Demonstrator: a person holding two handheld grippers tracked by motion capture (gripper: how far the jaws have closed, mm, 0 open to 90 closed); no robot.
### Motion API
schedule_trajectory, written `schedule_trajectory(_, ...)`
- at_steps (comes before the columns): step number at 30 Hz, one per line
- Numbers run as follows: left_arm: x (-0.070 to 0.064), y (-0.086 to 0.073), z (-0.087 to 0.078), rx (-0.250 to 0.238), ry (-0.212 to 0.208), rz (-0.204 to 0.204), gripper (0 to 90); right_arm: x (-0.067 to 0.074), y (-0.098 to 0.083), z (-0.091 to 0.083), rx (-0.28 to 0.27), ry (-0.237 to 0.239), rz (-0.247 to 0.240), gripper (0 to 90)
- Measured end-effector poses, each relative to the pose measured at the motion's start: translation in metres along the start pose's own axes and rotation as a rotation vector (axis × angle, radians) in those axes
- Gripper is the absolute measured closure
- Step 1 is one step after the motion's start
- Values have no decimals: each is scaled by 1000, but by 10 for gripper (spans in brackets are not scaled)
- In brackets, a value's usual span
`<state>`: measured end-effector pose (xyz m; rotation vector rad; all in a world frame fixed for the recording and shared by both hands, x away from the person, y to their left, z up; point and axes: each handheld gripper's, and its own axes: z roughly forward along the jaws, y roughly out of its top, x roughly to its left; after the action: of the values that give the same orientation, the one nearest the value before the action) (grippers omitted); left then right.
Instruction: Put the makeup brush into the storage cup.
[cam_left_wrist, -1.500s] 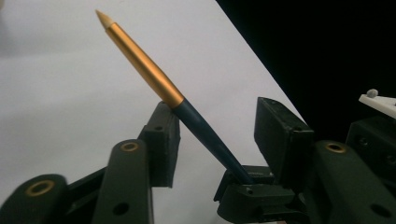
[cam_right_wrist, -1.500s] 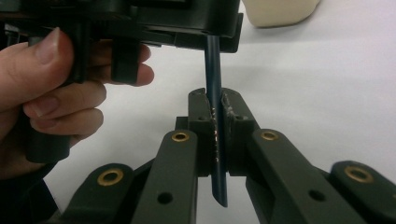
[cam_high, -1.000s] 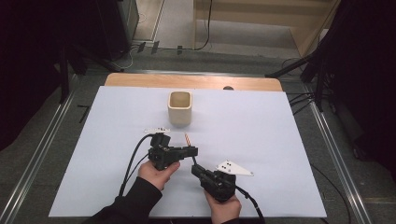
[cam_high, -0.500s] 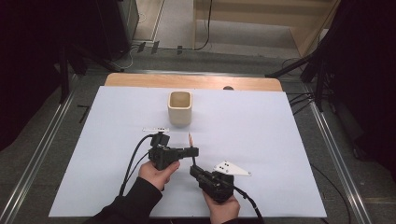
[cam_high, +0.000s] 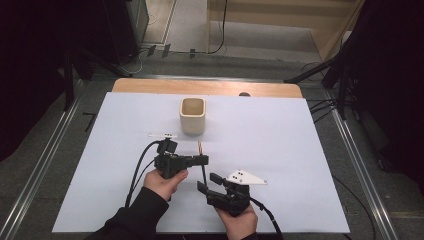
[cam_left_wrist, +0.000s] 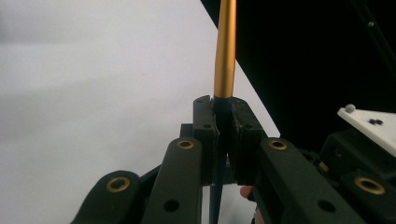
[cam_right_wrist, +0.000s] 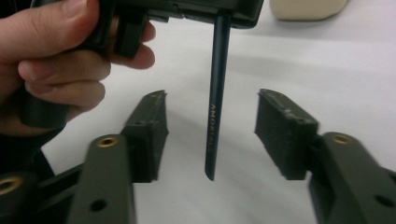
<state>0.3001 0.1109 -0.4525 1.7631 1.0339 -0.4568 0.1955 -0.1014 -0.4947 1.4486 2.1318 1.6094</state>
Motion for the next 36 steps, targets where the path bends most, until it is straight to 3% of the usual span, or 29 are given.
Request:
schedule_trajectory(7, -1, 4, -4, 49, 24, 52, 835, -6, 4, 3, 53, 39, -22, 367)
schedule_trajectory(11, 2, 6, -6, 93, 22, 71, 834, -6, 11, 4, 106, 57, -84, 333)
schedule_trajectory(14, 2, 7, -6, 115, 28, 97, 834, -7, 17, 5, 137, 76, -100, 319)
schedule_trajectory(19, 0, 9, -7, 139, 33, 129, 834, -13, 23, 5, 140, 173, -88, 295)
schedule_trajectory(30, 2, 9, -9, 186, -9, 176, 834, -20, 34, 6, 271, 272, -149, 264)
schedule_trajectory(36, 3, 10, -10, 201, -27, 190, 834, -23, 36, 6, 306, 283, -199, 267)
